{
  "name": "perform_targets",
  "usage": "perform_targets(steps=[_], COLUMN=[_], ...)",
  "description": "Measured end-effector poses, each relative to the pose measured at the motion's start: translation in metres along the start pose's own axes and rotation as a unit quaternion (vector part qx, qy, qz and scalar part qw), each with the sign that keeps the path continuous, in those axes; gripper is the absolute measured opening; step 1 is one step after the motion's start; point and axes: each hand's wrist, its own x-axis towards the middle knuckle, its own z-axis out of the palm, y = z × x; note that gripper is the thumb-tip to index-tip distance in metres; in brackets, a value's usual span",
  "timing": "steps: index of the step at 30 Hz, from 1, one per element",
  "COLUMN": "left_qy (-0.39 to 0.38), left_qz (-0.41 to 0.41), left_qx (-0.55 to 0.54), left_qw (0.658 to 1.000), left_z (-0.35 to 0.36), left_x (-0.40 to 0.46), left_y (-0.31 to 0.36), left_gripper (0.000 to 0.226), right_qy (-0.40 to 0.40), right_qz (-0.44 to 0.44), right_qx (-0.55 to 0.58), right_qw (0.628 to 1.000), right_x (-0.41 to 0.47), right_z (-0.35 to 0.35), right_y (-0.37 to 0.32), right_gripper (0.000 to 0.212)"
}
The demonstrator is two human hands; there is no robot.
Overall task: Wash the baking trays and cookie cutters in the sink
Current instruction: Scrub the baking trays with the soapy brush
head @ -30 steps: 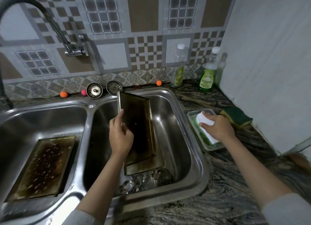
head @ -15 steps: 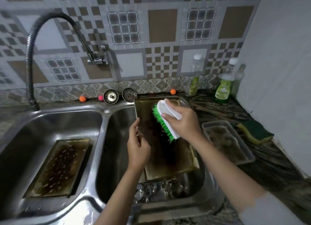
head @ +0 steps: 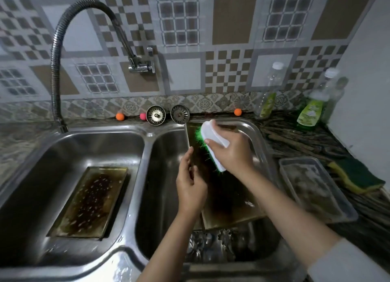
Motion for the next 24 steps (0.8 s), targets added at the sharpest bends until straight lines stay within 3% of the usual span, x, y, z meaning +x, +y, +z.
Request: perform_targets(steps=[3, 8, 12, 14, 18, 20, 24], left_qy=[0.013, 0.006, 0.026, 0.043, 0.009, -0.021, 0.033], left_qz=[-0.014, -0.008, -0.021, -0.022, 0.001, 0.011, -0.027], left_qx=[-0.027, -0.012, -0.045, -0.056, -0.046, -0.047, -0.103], left_qw=[0.999, 1.000, 0.998, 0.997, 0.999, 0.999, 0.994], left_z=[-0.004, -0.008, -0.011, -0.025, -0.026, -0.013, -0.021], left_x=[0.004, 0.006, 0.010, 0.014, 0.011, 0.003, 0.011], left_y=[-0.001, -0.003, 0.002, 0.001, 0.000, 0.002, 0.006], left_gripper=[0.045, 0.046, 0.045, 0.044, 0.044, 0.042, 0.043], right_qy=[-0.069, 0.033, -0.071, -0.082, 0.018, 0.052, -0.065], right_qz=[-0.036, 0.061, -0.024, -0.014, 0.050, 0.028, -0.028], right_qx=[0.027, -0.029, 0.005, -0.024, -0.048, -0.034, 0.037], right_qw=[0.997, 0.997, 0.997, 0.996, 0.997, 0.998, 0.997], right_x=[-0.020, 0.000, -0.041, -0.043, -0.009, -0.006, -0.051], right_z=[0.003, -0.024, -0.002, -0.015, -0.034, -0.018, 0.004], right_y=[-0.002, 0.010, -0.009, -0.002, 0.010, -0.009, -0.031], right_gripper=[0.053, 0.050, 0.053, 0.053, 0.051, 0.052, 0.054])
